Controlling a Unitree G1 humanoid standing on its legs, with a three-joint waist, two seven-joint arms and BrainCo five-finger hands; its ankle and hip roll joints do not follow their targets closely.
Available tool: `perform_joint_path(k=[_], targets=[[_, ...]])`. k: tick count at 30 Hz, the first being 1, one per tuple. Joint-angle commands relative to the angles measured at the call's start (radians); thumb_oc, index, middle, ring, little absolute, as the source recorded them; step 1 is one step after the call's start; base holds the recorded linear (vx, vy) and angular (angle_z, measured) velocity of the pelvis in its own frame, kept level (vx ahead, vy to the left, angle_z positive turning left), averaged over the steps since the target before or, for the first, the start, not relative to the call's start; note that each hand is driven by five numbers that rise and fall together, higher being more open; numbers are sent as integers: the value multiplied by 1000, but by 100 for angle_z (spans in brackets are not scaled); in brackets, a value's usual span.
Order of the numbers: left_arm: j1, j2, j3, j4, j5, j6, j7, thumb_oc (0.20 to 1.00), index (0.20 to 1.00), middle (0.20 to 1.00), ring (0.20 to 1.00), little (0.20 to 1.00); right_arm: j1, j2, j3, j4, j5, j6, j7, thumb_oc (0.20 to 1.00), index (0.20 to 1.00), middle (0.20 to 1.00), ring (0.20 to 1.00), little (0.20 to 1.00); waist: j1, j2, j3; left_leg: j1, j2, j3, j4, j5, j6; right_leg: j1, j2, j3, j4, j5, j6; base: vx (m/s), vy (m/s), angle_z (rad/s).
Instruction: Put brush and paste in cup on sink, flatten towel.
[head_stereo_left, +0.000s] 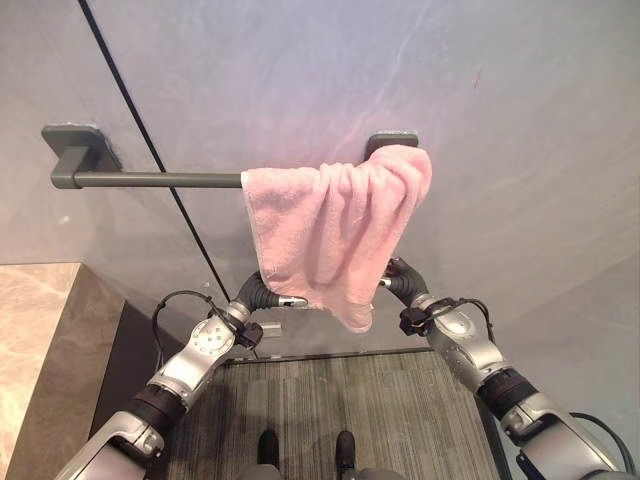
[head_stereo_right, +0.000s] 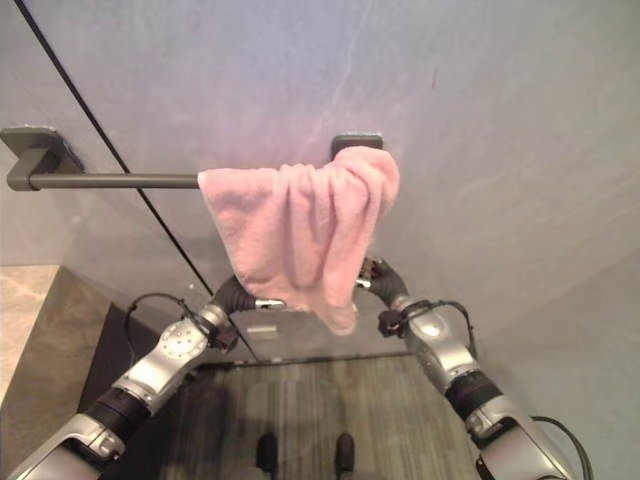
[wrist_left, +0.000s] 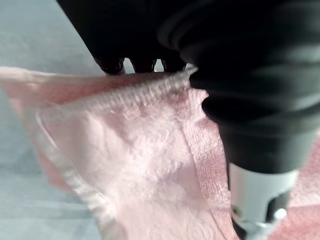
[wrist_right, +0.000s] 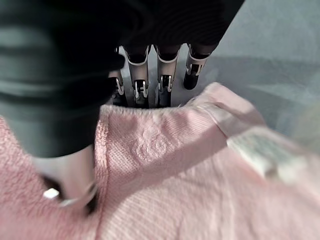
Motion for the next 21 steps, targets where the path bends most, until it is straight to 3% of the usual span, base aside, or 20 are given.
perform_joint_path(k=[1, 12, 21], targets=[[-133, -22, -36, 30, 0, -59, 42, 200, 200, 200, 200, 200, -130, 27, -5, -54, 22, -54, -22, 200, 200, 200, 200, 200, 16, -11, -23, 20, -42, 32, 7, -16, -21, -16, -37, 27, 57, 14, 95, 0, 0, 0], [-45, -17, 19, -40, 3, -46, 43, 200, 200, 200, 200, 200, 3, 10, -80, -185, 19, -62, -11, 200, 200, 200, 200, 200, 12, -40, -18, 17, -37, 29, 9, -23, -17, -22, -32, 23, 65, 8, 93, 9, -3, 0], [88, 43, 154, -251, -35, -69, 18, 200, 200, 200, 200, 200, 144, -33, -183, -481, 77, -111, 56, 200, 200, 200, 200, 200, 13, -54, -26, 31, -33, 27, 3, -29, -21, -11, -29, 19, 57, 3, 94, 4, -2, 0]])
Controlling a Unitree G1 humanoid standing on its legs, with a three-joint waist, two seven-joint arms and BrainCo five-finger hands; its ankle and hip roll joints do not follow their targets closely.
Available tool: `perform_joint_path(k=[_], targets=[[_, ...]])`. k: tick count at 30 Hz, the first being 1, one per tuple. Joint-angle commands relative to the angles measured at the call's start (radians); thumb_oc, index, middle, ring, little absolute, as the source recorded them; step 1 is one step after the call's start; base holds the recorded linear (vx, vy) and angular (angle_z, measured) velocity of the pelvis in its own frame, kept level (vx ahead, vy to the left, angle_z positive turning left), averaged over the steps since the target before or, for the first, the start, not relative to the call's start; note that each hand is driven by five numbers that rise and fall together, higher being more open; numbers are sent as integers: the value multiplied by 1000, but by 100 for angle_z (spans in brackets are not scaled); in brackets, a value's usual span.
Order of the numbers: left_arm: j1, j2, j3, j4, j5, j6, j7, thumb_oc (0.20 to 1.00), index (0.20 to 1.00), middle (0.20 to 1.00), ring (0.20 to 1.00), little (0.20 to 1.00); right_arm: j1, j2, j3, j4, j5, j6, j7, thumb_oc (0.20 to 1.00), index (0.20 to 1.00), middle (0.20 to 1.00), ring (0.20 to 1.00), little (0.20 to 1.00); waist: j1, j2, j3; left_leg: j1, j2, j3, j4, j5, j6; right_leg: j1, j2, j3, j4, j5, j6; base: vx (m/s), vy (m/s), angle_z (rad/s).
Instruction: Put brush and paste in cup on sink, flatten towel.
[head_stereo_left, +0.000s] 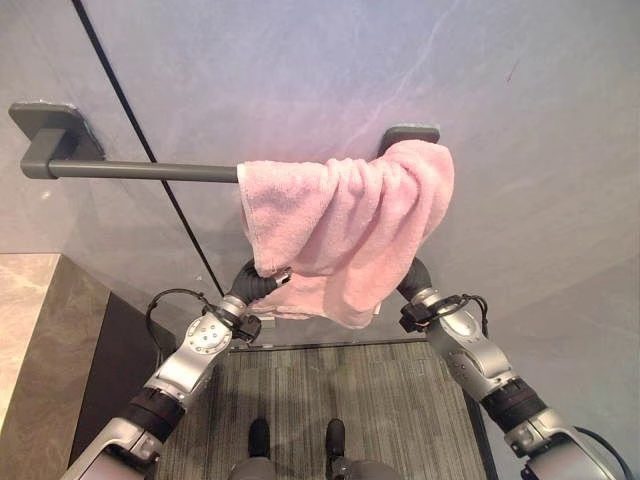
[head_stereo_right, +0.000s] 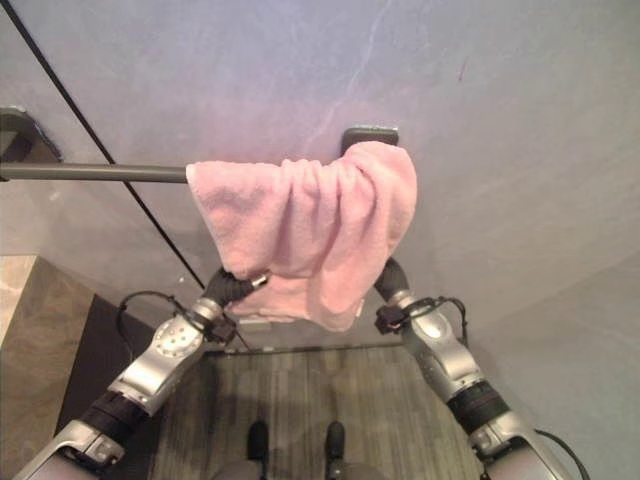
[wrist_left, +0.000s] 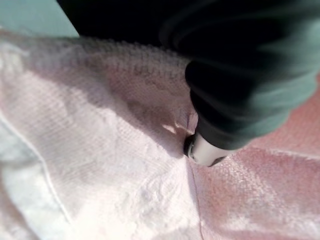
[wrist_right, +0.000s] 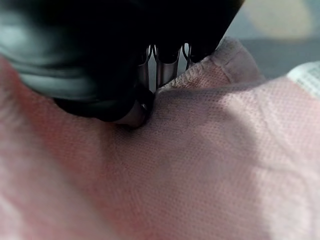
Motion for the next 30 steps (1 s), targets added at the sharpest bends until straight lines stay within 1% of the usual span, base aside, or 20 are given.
perform_joint_path(k=[1, 3, 5, 8, 9, 10, 12, 13, 16, 18, 19, 20, 22, 26, 27, 28, 30], targets=[[-11, 44, 23, -102, -33, -68, -7, 200, 200, 200, 200, 200, 14, -21, -69, -137, 37, -105, 33, 200, 200, 200, 200, 200, 12, -8, -53, 41, -33, 24, 3, -26, -19, -1, -31, 18, 57, -3, 100, 0, 0, 0], [23, 57, 64, -190, -59, -85, -11, 200, 200, 200, 200, 200, 31, -24, -91, -220, 50, -126, 45, 200, 200, 200, 200, 200, 12, -7, -57, 43, -33, 24, 3, -28, -21, 1, -31, 18, 55, -3, 101, 0, 0, 0], [80, 81, 162, -403, -81, -129, -11, 200, 200, 200, 200, 200, 37, -25, -104, -410, 50, -156, 71, 200, 200, 200, 200, 200, 16, -7, -62, 44, -32, 18, 3, -31, -25, 5, -30, 19, 51, -4, 100, 10, -5, -3], [126, 87, 204, -469, -90, -139, -17, 200, 200, 200, 200, 200, 28, -33, -86, -483, 50, -151, 83, 200, 200, 200, 200, 200, 18, -7, -62, 41, -32, 14, 3, -29, -28, 4, -33, 13, 53, -3, 99, -13, -4, 7], [152, 95, 220, -481, -87, -138, -20, 200, 200, 200, 200, 200, 18, -38, -55, -491, 56, -137, 96, 200, 200, 200, 200, 200, 25, -7, -56, 35, -32, 9, 3, -26, -29, 0, -34, 9, 55, -3, 98, -53, -5, 14], [177, 102, 221, -462, -78, -132, -18, 200, 200, 200, 200, 200, -5, -49, -16, -466, 16, -116, 86, 200, 200, 200, 200, 200, 33, -5, -50, 29, -34, 5, 3, -23, -29, -3, -36, 2, 55, 0, 98, -52, -5, 4], [186, 101, 224, -447, -78, -130, -15, 200, 200, 200, 200, 200, -22, -49, 2, -447, 1, -111, 79, 200, 200, 200, 200, 200, 36, -4, -47, 27, -35, 2, 3, -22, -29, -3, -37, -2, 54, 1, 98, -39, -6, 8], [243, 98, 249, -386, -79, -108, 7, 200, 200, 200, 200, 200, -73, -17, 72, -383, -37, -87, 60, 200, 200, 200, 200, 200, 66, 1, -34, 15, -40, -12, 3, -13, -27, -6, -42, -17, 52, 3, 96, -43, -12, 7], [269, 85, 256, -338, -104, -96, 8, 200, 200, 200, 200, 200, -89, 0, 104, -343, -50, -71, 55, 200, 200, 200, 200, 200, 80, 3, -29, 11, -42, -18, 3, -10, -26, -6, -43, -26, 52, 4, 95, -21, -11, 15], [275, 56, 224, -225, -111, -70, 10, 200, 200, 200, 200, 200, -87, 35, 141, -259, -67, -48, 42, 200, 200, 200, 200, 200, 89, 3, -31, 10, -42, -21, 3, -9, -25, -2, -47, -31, 52, 4, 95, 4, 4, 21], [269, 55, 222, -205, -95, -69, 19, 200, 200, 200, 200, 200, -88, 46, 147, -235, -68, -50, 37, 200, 200, 200, 200, 200, 90, 3, -32, 10, -42, -22, 3, -9, -24, -2, -47, -33, 53, 3, 95, 4, 10, 6], [244, 58, 211, -174, -45, -69, 37, 200, 200, 200, 200, 200, -89, 71, 150, -201, -96, -50, 13, 200, 200, 200, 200, 200, 91, 5, -33, 12, -42, -23, 3, -9, -24, 0, -47, -36, 56, 1, 94, 6, 6, 7], [238, 56, 214, -192, -53, -74, 38, 200, 200, 200, 200, 200, -88, 77, 145, -216, -94, -58, 7, 200, 200, 200, 200, 200, 90, 5, -32, 11, -42, -22, 3, -8, -24, -1, -47, -36, 59, 0, 94, -2, 5, 2], [251, 57, 252, -303, -77, -88, 29, 200, 200, 200, 200, 200, -65, 64, 104, -344, -72, -83, 22, 200, 200, 200, 200, 200, 86, 3, -38, 13, -42, -25, 3, -10, -25, -1, -48, -38, 61, -1, 96, 0, 0, 0], [251, 57, 252, -303, -77, -88, 29, 200, 200, 200, 200, 200, -65, 64, 104, -344, -72, -83, 22, 200, 200, 200, 200, 200, 86, 3, -38, 13, -42, -25, 3, -10, -25, -1, -48, -38, 60, -1, 96, 0, 0, 0], [248, 50, 279, -373, -113, -108, 32, 200, 200, 200, 200, 200, -60, 62, 68, -411, -64, -106, 11, 200, 200, 200, 200, 200, 81, 2, -41, 12, -43, -25, 3, -10, -26, -1, -50, -39, 59, -1, 98, 0, 0, 0], [248, 38, 291, -401, -133, -118, 37, 200, 200, 200, 200, 200, -50, 61, 52, -443, -60, -118, 9, 200, 200, 200, 200, 200, 77, 0, -44, 12, -41, -24, 3, -11, -28, -2, -50, -37, 59, 0, 98, 0, 0, 0]])
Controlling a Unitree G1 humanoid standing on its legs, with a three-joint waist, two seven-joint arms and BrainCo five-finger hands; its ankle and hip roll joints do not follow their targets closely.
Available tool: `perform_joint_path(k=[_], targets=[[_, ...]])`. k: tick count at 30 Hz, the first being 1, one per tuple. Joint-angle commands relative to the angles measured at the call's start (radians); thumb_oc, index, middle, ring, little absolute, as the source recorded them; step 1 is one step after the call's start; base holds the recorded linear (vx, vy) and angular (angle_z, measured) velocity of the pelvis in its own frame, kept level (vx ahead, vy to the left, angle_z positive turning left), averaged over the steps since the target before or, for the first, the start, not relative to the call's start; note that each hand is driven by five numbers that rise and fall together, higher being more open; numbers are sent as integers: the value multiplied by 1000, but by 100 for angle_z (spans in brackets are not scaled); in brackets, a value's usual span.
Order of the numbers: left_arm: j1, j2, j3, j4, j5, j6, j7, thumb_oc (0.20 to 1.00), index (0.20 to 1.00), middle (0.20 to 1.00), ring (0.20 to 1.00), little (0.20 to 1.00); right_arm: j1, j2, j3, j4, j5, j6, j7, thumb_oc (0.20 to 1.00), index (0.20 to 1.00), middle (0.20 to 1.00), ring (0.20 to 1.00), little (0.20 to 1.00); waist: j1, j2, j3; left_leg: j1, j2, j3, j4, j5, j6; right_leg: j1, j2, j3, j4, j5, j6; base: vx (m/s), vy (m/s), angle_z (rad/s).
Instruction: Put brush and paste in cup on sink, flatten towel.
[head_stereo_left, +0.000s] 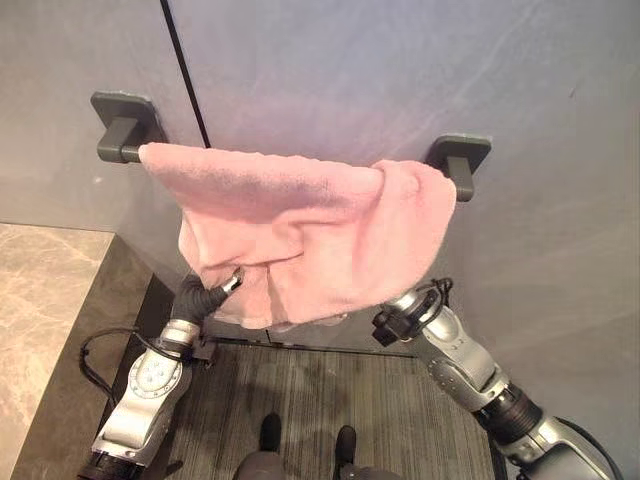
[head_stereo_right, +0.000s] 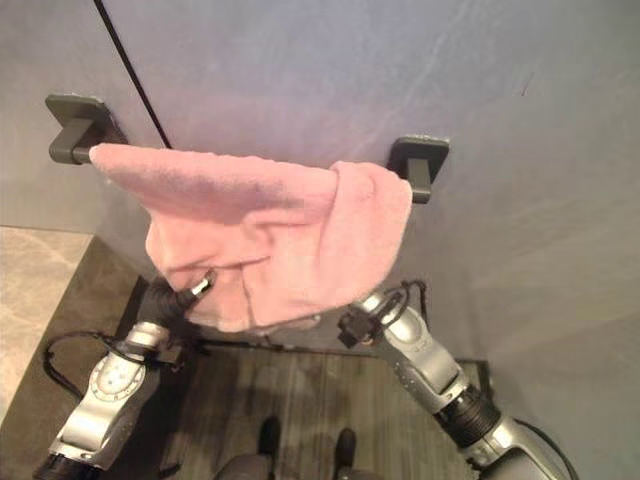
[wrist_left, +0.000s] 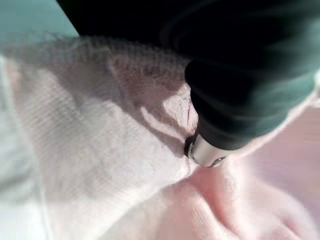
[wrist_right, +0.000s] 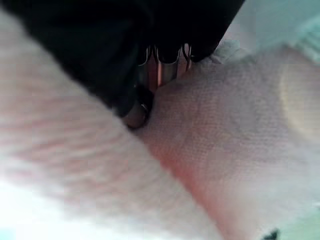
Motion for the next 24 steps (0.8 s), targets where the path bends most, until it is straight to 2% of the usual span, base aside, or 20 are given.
perform_joint_path(k=[1, 10, 16, 19, 24], targets=[[-53, 6, 22, -6, -50, -79, 9, 200, 200, 200, 200, 200, -10, 21, -46, -82, 23, -91, -15, 200, 200, 200, 200, 200, -8, -26, -44, 25, -33, 27, 3, -15, -15, -14, -36, 2, 60, 12, 89, 0, 0, 0], [-11, -11, 76, -9, -45, -79, 40, 200, 200, 200, 200, 200, -15, 21, -8, -84, 16, -66, -13, 200, 200, 200, 200, 200, -2, -22, -42, 26, -34, 25, 3, -16, -16, -15, -38, 1, 60, 12, 86, 0, 0, 0], [37, -33, 113, 60, -60, -69, 63, 200, 200, 200, 200, 200, -58, 55, 64, 22, -26, -26, -23, 200, 200, 200, 200, 200, 31, -14, -34, 25, -36, 18, 3, -15, -13, -9, -41, -9, 51, 12, 85, 0, 0, 0], [40, -37, 106, 78, -66, -66, 61, 200, 200, 200, 200, 200, -64, 62, 69, 39, -37, -24, -25, 200, 200, 200, 200, 200, 38, -13, -33, 24, -36, 18, 3, -14, -13, -7, -42, -12, 49, 11, 84, 4, -2, 2], [23, -34, 32, 151, -22, -39, 43, 200, 200, 200, 200, 200, -34, 60, 64, 59, -57, -19, -33, 200, 200, 200, 200, 200, 32, -12, -32, 25, -34, 18, 3, -13, -13, -3, -40, -13, 49, 8, 83, 8, 0, 7]])
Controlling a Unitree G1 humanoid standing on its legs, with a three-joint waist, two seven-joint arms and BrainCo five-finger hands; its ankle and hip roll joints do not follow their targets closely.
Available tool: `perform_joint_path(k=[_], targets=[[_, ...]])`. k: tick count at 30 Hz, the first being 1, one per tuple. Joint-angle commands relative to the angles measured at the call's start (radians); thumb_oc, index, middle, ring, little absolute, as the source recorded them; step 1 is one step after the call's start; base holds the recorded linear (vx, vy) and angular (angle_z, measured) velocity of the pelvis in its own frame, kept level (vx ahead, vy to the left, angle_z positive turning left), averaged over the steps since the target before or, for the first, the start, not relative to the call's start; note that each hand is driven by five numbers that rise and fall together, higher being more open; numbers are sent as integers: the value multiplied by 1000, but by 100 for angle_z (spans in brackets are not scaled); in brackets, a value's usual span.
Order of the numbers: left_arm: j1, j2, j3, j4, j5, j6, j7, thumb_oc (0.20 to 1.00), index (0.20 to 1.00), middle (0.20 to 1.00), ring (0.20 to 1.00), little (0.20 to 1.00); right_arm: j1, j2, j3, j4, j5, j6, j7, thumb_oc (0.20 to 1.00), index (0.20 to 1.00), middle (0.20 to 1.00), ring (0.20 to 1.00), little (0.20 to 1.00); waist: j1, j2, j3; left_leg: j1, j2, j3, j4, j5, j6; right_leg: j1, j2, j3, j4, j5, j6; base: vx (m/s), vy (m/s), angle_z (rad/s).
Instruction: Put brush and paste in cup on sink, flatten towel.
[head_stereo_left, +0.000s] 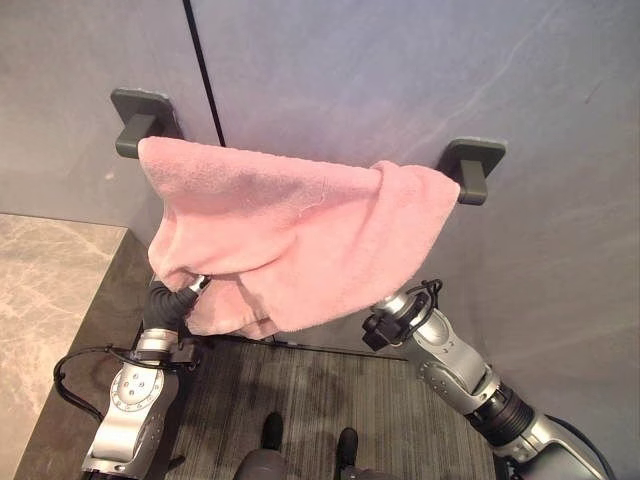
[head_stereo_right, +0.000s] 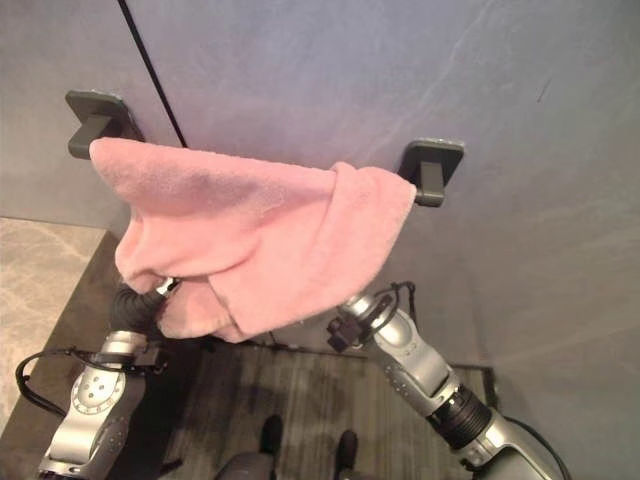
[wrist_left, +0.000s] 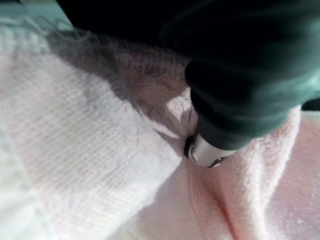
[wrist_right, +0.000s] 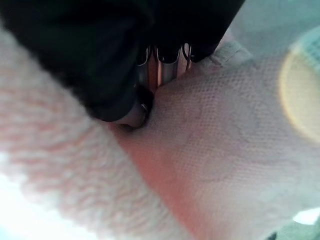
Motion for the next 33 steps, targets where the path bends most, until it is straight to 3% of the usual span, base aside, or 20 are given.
perform_joint_path(k=[1, 8, 9, 10, 11, 12, 13, 14, 16, 21, 27, 33], targets=[[-67, 21, -54, 53, 33, -25, -12, 200, 200, 200, 200, 200, -6, 25, -23, -33, -13, -31, -10, 200, 200, 200, 200, 200, -2, -13, -33, 29, -30, 30, 2, -13, -13, -5, -36, 0, 50, 8, 81, -1, 2, 3], [-99, 3, -181, 157, 63, 0, -50, 200, 200, 200, 200, 200, 110, 7, -48, -10, -29, -31, -12, 200, 200, 200, 200, 200, -39, -13, -39, 37, -25, 40, 2, -16, -13, -7, -33, 13, 57, 6, 81, 0, 0, 0], [-104, -5, -195, 188, 73, 6, -46, 200, 200, 200, 200, 200, 126, 5, -48, 14, -41, -27, -17, 351, 351, 351, 351, 351, -46, -12, -41, 40, -25, 42, 2, -17, -13, -6, -33, 16, 58, 7, 80, 11, 5, -8], [-108, -6, -203, 206, 86, 7, -46, 200, 200, 200, 200, 200, 138, 0, -51, 25, -53, -26, -20, 592, 592, 592, 592, 592, -50, -11, -43, 42, -24, 44, 2, -17, -13, -6, -33, 18, 57, 7, 81, 11, 6, -13], [-109, -8, -213, 226, 91, 14, -51, 200, 200, 200, 200, 200, 156, -2, -54, 39, -63, -19, -23, 1000, 1000, 1000, 1000, 1000, -55, -10, -46, 44, -23, 46, 2, -18, -13, -5, -32, 21, 57, 7, 81, 11, 3, -16], [-112, -17, -223, 273, 101, 16, -49, 200, 200, 200, 200, 200, 174, -3, -53, 74, -78, -14, -27, 1000, 1000, 1000, 1000, 1000, -60, -9, -48, 46, -21, 49, 2, -18, -14, -4, -32, 23, 57, 8, 81, 14, 3, -15], [-115, -29, -239, 347, 121, 27, -54, 793, 793, 793, 793, 793, 196, 3, -50, 139, -83, -1, -28, 1000, 1000, 1000, 1000, 1000, -67, -6, -54, 51, -20, 52, 2, -19, -15, -1, -32, 28, 56, 8, 81, 16, 6, -8], [-118, -33, -241, 383, 155, 26, -40, 1000, 1000, 1000, 1000, 1000, 209, 12, -49, 198, -85, 7, -35, 1000, 1000, 1000, 1000, 1000, -70, -5, -58, 54, -19, 53, 2, -19, -15, 1, -32, 31, 55, 9, 81, 19, 6, -7], [-127, -41, -244, 431, 205, 26, -16, 1000, 1000, 1000, 1000, 1000, 212, 17, -49, 251, -111, 6, -44, 1000, 1000, 1000, 1000, 1000, -70, -3, -61, 57, -19, 55, 2, -19, -15, 4, -31, 32, 54, 8, 81, 9, 2, -7], [-167, -103, -263, 740, 352, 51, 36, 1000, 1000, 1000, 1000, 1000, 224, 61, -53, 612, -249, 29, -91, 1000, 1000, 1000, 1000, 1000, -79, 7, -82, 66, -17, 59, 2, -13, -19, 16, -28, 39, 43, 15, 79, -5, 0, -6], [-203, -184, -271, 1018, 369, 73, 29, 1000, 1000, 1000, 1000, 1000, 235, 89, -80, 808, -350, 20, -120, 1000, 1000, 1000, 1000, 1000, -101, 17, -91, 62, -11, 65, 2, -5, -27, 16, -29, 39, 35, 26, 78, -8, 4, -1], [-188, -240, -238, 1205, 362, 77, 1, 1000, 1000, 1000, 1000, 1000, 272, 138, -183, 1135, -366, 14, -147, 1000, 1000, 1000, 1000, 1000, -117, 29, -105, 83, -14, 63, 2, -12, -27, 33, -32, 38, 40, 22, 75, 22, 16, -3]])
